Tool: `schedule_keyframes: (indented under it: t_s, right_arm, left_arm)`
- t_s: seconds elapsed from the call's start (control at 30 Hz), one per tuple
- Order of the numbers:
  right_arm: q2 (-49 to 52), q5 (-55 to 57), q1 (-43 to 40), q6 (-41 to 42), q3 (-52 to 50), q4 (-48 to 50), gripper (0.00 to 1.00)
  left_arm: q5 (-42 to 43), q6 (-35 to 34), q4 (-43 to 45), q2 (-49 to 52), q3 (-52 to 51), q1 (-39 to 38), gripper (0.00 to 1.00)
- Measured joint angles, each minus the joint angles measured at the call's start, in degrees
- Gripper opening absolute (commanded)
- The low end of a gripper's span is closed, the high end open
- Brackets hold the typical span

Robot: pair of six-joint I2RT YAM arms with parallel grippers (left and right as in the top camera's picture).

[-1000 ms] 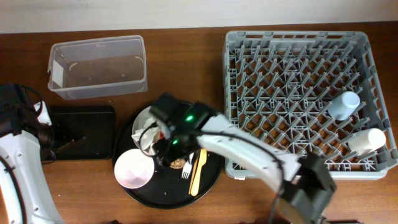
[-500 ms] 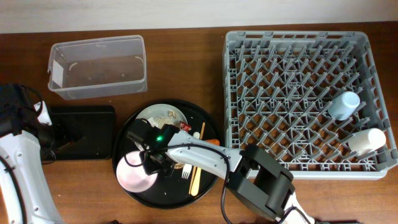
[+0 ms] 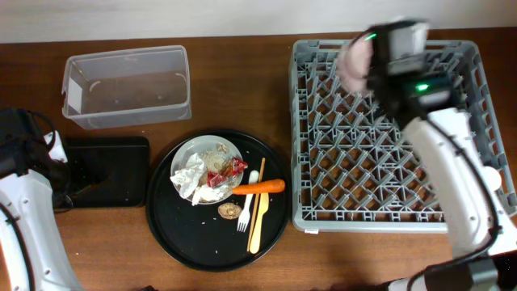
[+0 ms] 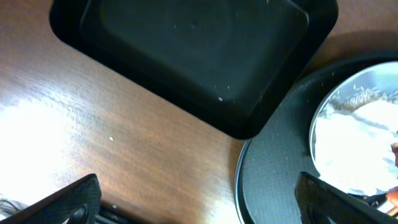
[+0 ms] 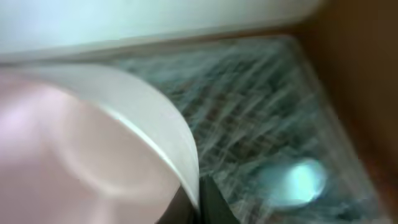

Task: Sort waste into correct bins and load items into the dishwasher rack
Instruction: 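Set the pink bowl into the back of the rack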

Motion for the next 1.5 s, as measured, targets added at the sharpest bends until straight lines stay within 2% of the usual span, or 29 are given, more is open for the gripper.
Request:
schedule_keyframes:
  t_s: [0.1,0.17,0.27,0.3,0.37,0.5,0.57,0.6,0.63,0.8,0.97,1.0,1.03,1.07,1.13,1.17,1.37,1.5]
  right_arm:
    - [4.59,19.89,-12.26,-4.85,0.17,10.99,0.04]
    - [11.61,30.88,-15.63,-8.02,0.35,19.89,0.04]
    - [22.47,37.55,-16.7,-17.2,0.11,33.29,0.04]
    - [25.11,38.77,-16.7,-21.68,-0.17,40.79,0.04]
    - [27.8,39.6,-16.81,-27.23,-0.17,46.29,0.04]
    - [29.66,38.64,-17.16,-30.53,-0.17,46.6,0.04]
    - [29.77,37.79,-16.7,-29.66,0.0,42.91,0.04]
    - [29.92,36.2,-16.15,-26.53,0.24,36.65,0.04]
    - [30.1,35.67,-15.76,-24.85,0.2,34.77,0.04]
    - [30.1,34.38,-13.9,-17.73,0.37,28.5,0.04]
    - [30.1,35.56,-12.44,-14.38,0.52,24.68,0.04]
    - [30.1,35.85,-12.02,-13.9,0.52,23.98,0.11]
    - [30.1,36.02,-11.58,-13.22,0.52,23.15,0.34]
    - [30.14,35.52,-10.91,-13.07,0.5,21.92,0.5]
    - [30.32,33.53,-8.37,-13.14,0.42,19.87,0.73]
    - [30.34,32.89,-7.56,-13.55,0.39,19.12,0.99]
    - [30.62,27.67,-5.35,-11.65,0.42,12.46,0.98]
    - [24.81,11.54,-5.35,-10.51,0.0,5.4,0.98]
  left_arm:
    - [0.22,-0.02,-0.17,0.0,0.07,0.02,0.99]
    - [0.57,-0.02,-0.2,0.0,0.11,0.02,0.99]
    - [0.79,-0.02,-0.22,0.0,0.13,0.02,0.99]
    - [0.85,-0.02,-0.17,0.0,0.13,0.02,0.99]
    - [0.9,-0.02,-0.31,0.0,0.13,0.02,0.99]
    - [0.9,-0.02,-0.2,0.0,0.13,0.02,0.99]
    - [0.9,-0.02,-0.17,0.0,0.13,0.02,0.99]
    - [0.9,-0.02,-0.15,0.0,0.13,0.02,0.99]
    - [0.9,-0.02,-0.09,0.0,0.13,0.02,0.99]
    - [0.9,-0.02,-0.17,0.0,0.13,0.02,1.0]
    - [0.9,-0.02,-0.2,0.0,0.13,0.02,0.99]
    - [0.9,-0.02,-0.2,0.0,0.13,0.02,0.99]
    - [0.9,-0.02,-0.17,0.0,0.13,0.02,0.99]
    - [0.9,-0.02,-0.15,0.0,0.13,0.02,0.99]
    - [0.9,-0.02,-0.17,0.0,0.13,0.02,0.99]
    - [0.9,-0.02,-0.2,0.0,0.13,0.02,0.99]
    - [0.9,-0.02,-0.15,0.0,0.13,0.02,0.99]
    - [0.87,-0.02,-0.17,0.0,0.13,0.02,0.99]
